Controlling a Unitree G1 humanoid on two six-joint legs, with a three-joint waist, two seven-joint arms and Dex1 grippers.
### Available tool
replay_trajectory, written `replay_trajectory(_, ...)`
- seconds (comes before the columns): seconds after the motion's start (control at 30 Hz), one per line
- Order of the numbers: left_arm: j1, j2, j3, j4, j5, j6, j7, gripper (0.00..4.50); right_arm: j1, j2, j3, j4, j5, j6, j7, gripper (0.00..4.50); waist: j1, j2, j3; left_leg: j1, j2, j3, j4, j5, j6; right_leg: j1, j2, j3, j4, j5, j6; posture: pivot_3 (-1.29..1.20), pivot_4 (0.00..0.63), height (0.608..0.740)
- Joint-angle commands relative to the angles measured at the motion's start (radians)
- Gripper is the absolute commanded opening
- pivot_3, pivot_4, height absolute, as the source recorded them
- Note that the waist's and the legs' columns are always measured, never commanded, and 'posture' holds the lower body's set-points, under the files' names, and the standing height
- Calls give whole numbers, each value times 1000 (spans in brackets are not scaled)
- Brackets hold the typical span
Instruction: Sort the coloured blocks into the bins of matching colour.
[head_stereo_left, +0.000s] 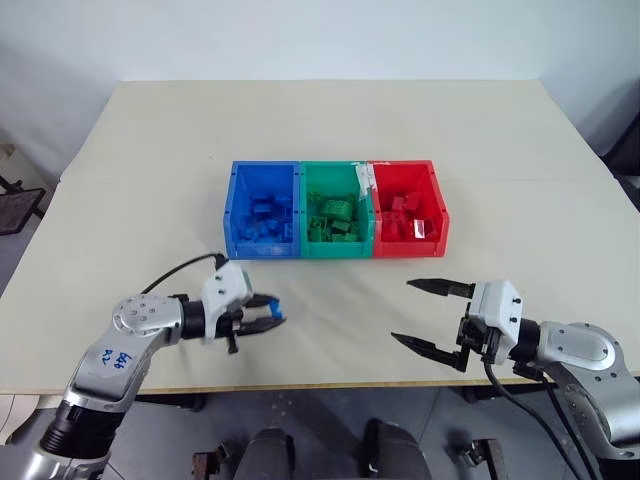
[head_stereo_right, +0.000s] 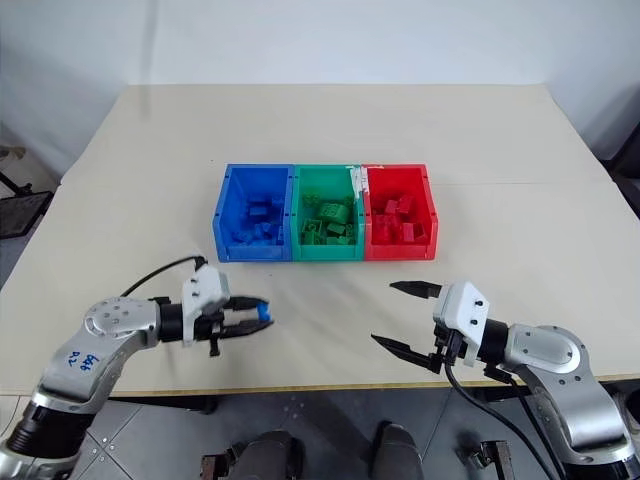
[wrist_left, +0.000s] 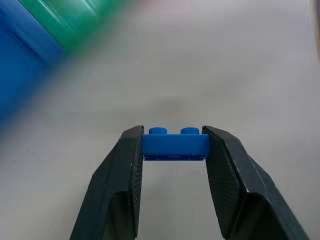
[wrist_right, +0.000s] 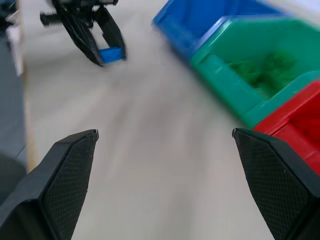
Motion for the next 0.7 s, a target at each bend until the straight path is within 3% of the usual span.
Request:
replay_trajectory(0.03, -86, -63, 83, 38, 27, -96, 156, 1443, -5, 41, -59, -43, 25, 16, -104, 4500, -4, -1, 0, 0, 0, 0, 0, 0, 0, 0, 0, 0, 0, 0, 0, 0, 150, 740)
replay_trajectory(0.2, -264, -163, 60, 226, 156, -156, 368, 1443, -11, 81, -82, -35, 6, 5, -180, 4500, -6, -1, 0, 0, 0, 1, -2, 0, 0, 0, 0, 0, -1, 0, 0, 0, 150, 740)
replay_trajectory(0.37, -346, -199, 59, 341, 157, -144, 396, 1443, 3, 74, -82, -45, -1, -4, -176, 4500, -7, -1, 0, 0, 0, 1, -2, 0, 0, 0, 0, 0, -2, 0, 1, 0, 150, 740)
replay_trajectory(0.4, -350, -199, 59, 343, 144, -142, 377, 2166, 6, 72, -83, -46, -1, -5, -174, 4500, -7, -1, 0, 0, 0, 1, -2, 0, 0, 0, 0, -1, -2, 0, 1, 0, 150, 740)
replay_trajectory(0.63, -260, -121, 102, 266, 70, -179, 235, 4386, 25, 46, -81, -48, 0, -21, -134, 4500, -11, -1, 0, 0, 0, 1, -3, 0, 0, -1, 0, -1, -1, 0, 1, 0, 150, 740)
replay_trajectory(0.7, -127, -29, 169, 223, 38, -237, 128, 4474, 27, 32, -77, -39, 2, -27, -105, 4500, -17, -1, 0, 0, 0, 1, -3, 0, 0, -1, 0, 0, -2, 0, 1, 0, 150, 740)
